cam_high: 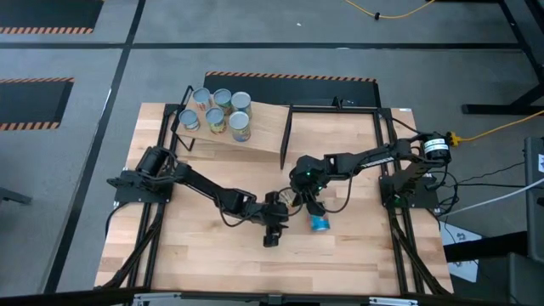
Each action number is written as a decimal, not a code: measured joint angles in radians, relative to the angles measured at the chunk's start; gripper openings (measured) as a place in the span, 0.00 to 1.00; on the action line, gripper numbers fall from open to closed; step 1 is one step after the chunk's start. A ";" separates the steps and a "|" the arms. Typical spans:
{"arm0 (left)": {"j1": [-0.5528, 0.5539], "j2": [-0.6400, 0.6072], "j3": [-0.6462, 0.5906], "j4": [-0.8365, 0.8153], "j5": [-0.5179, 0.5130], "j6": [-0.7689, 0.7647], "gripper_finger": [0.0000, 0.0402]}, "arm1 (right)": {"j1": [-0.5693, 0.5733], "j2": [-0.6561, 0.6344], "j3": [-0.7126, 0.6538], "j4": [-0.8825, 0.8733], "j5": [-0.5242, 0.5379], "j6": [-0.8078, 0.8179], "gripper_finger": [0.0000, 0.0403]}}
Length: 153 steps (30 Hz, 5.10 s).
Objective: Pick and place cans onto a shelf
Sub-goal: Put the canned pineapple on the shelf
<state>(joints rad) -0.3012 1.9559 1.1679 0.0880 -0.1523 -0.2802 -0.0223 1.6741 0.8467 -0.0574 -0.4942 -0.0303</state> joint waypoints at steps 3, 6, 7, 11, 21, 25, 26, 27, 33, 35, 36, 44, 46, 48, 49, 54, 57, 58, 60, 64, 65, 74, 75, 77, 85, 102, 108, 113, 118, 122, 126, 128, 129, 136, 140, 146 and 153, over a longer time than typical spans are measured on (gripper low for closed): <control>-0.013 -0.034 0.002 -0.008 0.035 -0.001 0.28 | 0.001 0.000 0.000 -0.001 0.001 0.008 0.00; -0.030 -0.079 0.002 -0.031 0.040 -0.001 0.28 | 0.002 0.000 0.000 0.001 0.001 0.027 0.00; -0.037 -0.102 0.002 -0.059 0.040 -0.001 0.28 | 0.002 0.000 0.000 0.001 0.001 0.028 0.00; -0.066 -0.190 0.004 -0.135 0.035 -0.001 0.28 | 0.011 0.000 0.001 -0.008 0.002 0.030 0.00; -0.160 -0.374 0.003 -0.427 -0.087 -0.033 0.28 | 0.052 -0.001 0.128 -0.193 0.004 0.049 0.00; -0.200 -0.437 0.004 -0.557 -0.160 -0.101 0.28 | 0.066 -0.001 0.233 -0.314 0.015 0.048 0.00; -0.209 -0.446 0.006 -0.582 -0.177 -0.114 0.28 | 0.068 -0.001 0.263 -0.353 0.028 0.048 0.00; -0.221 -0.457 0.004 -0.627 -0.191 -0.129 0.28 | 0.072 -0.002 0.295 -0.391 0.046 0.048 0.00; -0.267 -0.490 0.003 -0.796 -0.230 -0.213 0.28 | 0.075 -0.002 0.517 -0.616 0.124 0.038 0.00; -0.277 -0.487 0.004 -0.853 -0.231 -0.238 0.28 | 0.074 -0.002 0.600 -0.694 0.147 0.018 0.00; -0.283 -0.487 0.003 -0.883 -0.231 -0.248 0.28 | 0.073 -0.002 0.641 -0.728 0.163 0.004 0.00; -0.291 -0.481 0.003 -0.943 -0.260 -0.287 0.28 | 0.022 -0.002 0.963 -0.977 0.322 -0.084 0.00; -0.291 -0.481 0.003 -0.942 -0.287 -0.287 0.28 | -0.004 -0.002 1.030 -1.020 0.350 -0.109 0.00; -0.290 -0.481 0.003 -0.941 -0.307 -0.288 0.28 | -0.037 -0.002 1.090 -1.041 0.352 -0.134 0.00; -0.290 -0.481 0.003 -0.941 -0.310 -0.289 0.28 | -0.057 -0.002 1.117 -1.054 0.352 -0.138 0.00; -0.290 -0.481 0.003 -0.940 -0.310 -0.319 0.28 | -0.167 -0.002 1.217 -1.097 0.355 -0.185 0.00; -0.290 -0.481 0.003 -0.940 -0.311 -0.321 0.28 | -0.232 -0.002 1.253 -1.099 0.355 -0.215 0.00; -0.290 -0.481 0.003 -0.940 -0.311 -0.321 0.28 | -0.251 -0.002 1.262 -1.099 0.355 -0.231 0.00; -0.287 -0.481 0.003 -0.940 -0.322 -0.321 0.28 | -0.291 0.001 1.280 -1.100 0.354 -0.252 0.00; -0.270 -0.481 0.003 -0.940 -0.337 -0.321 0.28 | -0.361 0.031 1.307 -1.103 0.336 -0.301 0.00; -0.262 -0.481 0.003 -0.940 -0.338 -0.321 0.28 | -0.375 0.044 1.318 -1.110 0.337 -0.316 0.00; -0.185 -0.481 0.003 -0.940 -0.336 -0.320 0.28 | -0.459 0.222 1.447 -1.271 0.393 -0.374 0.00; -0.178 -0.481 0.003 -0.940 -0.332 -0.320 0.28 | -0.463 0.238 1.457 -1.289 0.407 -0.377 0.00; -0.168 -0.481 0.003 -0.940 -0.326 -0.318 0.28 | -0.472 0.269 1.463 -1.311 0.421 -0.398 0.00; -0.163 -0.481 0.003 -0.940 -0.322 -0.313 0.28 | -0.472 0.334 1.463 -1.338 0.422 -0.422 0.00; -0.127 -0.481 0.003 -0.932 -0.389 -0.312 0.28 | -0.440 0.341 1.456 -1.408 0.422 -0.423 0.00; -0.098 -0.481 0.003 -0.932 -0.390 -0.292 0.28 | -0.423 0.341 1.456 -1.411 0.422 -0.423 0.00; -0.095 -0.481 0.003 -0.932 -0.391 -0.285 0.28 | -0.412 0.341 1.456 -1.419 0.421 -0.421 0.00; -0.096 -0.481 0.003 -0.931 -0.412 -0.285 0.28 | -0.390 0.341 1.456 -1.433 0.415 -0.420 0.00; -0.096 -0.481 0.003 -0.931 -0.414 -0.285 0.28 | -0.379 0.341 1.455 -1.433 0.415 -0.420 0.00; -0.096 -0.481 0.003 -0.931 -0.413 -0.285 0.28 | -0.379 0.341 1.455 -1.433 0.426 -0.420 0.00; -0.096 -0.481 0.003 -0.931 -0.414 -0.285 0.28 | -0.379 0.341 1.455 -1.433 0.430 -0.420 0.00; -0.096 -0.481 0.003 -0.931 -0.414 -0.285 0.28 | -0.379 0.341 1.455 -1.433 0.440 -0.420 0.00; -0.096 -0.481 0.003 -0.931 -0.414 -0.285 0.28 | -0.378 0.341 1.455 -1.438 0.532 -0.420 0.00; -0.096 -0.481 0.003 -0.931 -0.413 -0.285 0.28 | -0.378 0.341 1.455 -1.444 0.570 -0.420 0.00; -0.096 -0.481 0.003 -0.931 -0.413 -0.285 0.28 | -0.378 0.341 1.455 -1.456 0.600 -0.423 0.00; -0.096 -0.481 0.003 -0.932 -0.413 -0.285 0.28 | -0.376 0.351 1.454 -1.453 0.598 -0.423 0.00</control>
<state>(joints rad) -0.3973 1.4750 1.1709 -0.8436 -0.5655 -0.5652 -0.3981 2.0255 2.3002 -1.5101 0.1036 -0.4534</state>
